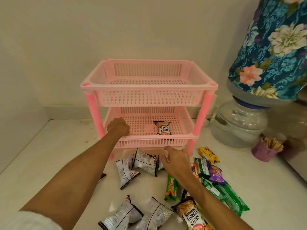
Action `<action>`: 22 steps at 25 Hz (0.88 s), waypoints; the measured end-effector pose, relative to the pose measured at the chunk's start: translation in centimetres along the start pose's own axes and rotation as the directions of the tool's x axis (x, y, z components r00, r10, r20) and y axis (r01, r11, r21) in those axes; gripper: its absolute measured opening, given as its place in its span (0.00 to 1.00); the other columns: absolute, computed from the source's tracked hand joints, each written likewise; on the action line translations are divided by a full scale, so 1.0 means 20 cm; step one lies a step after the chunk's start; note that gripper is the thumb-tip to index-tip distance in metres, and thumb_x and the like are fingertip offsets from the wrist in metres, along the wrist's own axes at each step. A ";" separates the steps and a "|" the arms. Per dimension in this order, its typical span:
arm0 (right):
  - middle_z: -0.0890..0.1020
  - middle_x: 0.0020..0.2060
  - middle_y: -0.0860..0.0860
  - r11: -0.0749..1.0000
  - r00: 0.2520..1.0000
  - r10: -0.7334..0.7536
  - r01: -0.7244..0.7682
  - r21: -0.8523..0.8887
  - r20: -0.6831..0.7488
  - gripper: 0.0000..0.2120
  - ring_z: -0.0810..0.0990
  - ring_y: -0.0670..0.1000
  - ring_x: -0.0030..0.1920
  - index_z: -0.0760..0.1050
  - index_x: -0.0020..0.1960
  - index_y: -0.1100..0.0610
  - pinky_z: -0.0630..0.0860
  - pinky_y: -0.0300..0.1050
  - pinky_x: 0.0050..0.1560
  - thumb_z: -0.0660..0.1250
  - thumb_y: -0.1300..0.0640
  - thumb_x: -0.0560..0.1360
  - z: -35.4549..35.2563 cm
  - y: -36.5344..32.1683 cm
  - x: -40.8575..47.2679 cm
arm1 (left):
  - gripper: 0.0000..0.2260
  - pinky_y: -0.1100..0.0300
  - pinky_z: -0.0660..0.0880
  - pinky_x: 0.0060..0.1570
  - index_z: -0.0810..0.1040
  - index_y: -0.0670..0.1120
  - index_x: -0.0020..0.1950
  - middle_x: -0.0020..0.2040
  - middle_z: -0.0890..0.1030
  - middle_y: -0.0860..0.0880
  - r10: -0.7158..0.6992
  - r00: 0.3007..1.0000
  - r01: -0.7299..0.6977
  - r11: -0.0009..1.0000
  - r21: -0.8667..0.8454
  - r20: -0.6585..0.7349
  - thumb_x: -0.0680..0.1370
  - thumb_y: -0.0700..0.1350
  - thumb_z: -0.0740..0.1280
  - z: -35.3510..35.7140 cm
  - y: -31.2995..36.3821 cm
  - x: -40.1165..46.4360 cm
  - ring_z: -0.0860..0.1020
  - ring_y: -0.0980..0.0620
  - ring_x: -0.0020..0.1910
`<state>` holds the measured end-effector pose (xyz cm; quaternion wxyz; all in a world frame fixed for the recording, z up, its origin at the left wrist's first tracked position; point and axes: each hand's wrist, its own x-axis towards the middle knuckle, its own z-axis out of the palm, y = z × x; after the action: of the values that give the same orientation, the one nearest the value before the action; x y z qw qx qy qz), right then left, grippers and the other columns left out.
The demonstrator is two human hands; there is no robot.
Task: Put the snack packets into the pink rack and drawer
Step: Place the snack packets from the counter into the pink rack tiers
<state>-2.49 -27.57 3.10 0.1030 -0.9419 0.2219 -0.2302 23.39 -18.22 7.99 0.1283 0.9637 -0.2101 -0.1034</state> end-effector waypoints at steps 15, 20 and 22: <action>0.82 0.48 0.51 0.921 0.869 0.185 0.011 -0.390 0.459 0.24 0.81 0.55 0.47 0.72 0.56 0.54 0.69 0.45 0.37 0.61 0.36 0.71 0.06 0.09 -0.15 | 0.12 0.54 0.79 0.43 0.82 0.42 0.53 0.50 0.84 0.46 0.509 0.647 -0.640 0.767 -0.043 -0.567 0.75 0.48 0.67 0.31 -0.03 -0.65 0.82 0.46 0.47; 0.80 0.51 0.51 0.897 0.816 0.218 0.048 -0.439 0.535 0.35 0.80 0.53 0.50 0.72 0.59 0.55 0.70 0.46 0.39 0.62 0.28 0.66 0.11 0.07 -0.15 | 0.18 0.54 0.76 0.52 0.77 0.46 0.63 0.61 0.79 0.49 0.476 0.812 -0.537 0.836 -0.113 -0.339 0.77 0.53 0.65 0.44 -0.16 -0.68 0.77 0.48 0.59; 0.80 0.50 0.50 0.898 0.802 0.214 0.063 -0.436 0.558 0.36 0.80 0.53 0.49 0.74 0.58 0.55 0.70 0.45 0.39 0.64 0.27 0.64 0.13 0.05 -0.17 | 0.23 0.52 0.72 0.59 0.73 0.45 0.67 0.66 0.75 0.47 0.445 0.857 -0.484 0.867 -0.114 -0.259 0.76 0.55 0.66 0.48 -0.21 -0.66 0.72 0.46 0.64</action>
<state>-4.35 -26.69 -0.77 -0.0356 -0.9548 0.2623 0.1353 10.88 -10.84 -0.30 0.2565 0.8744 -0.4112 0.0222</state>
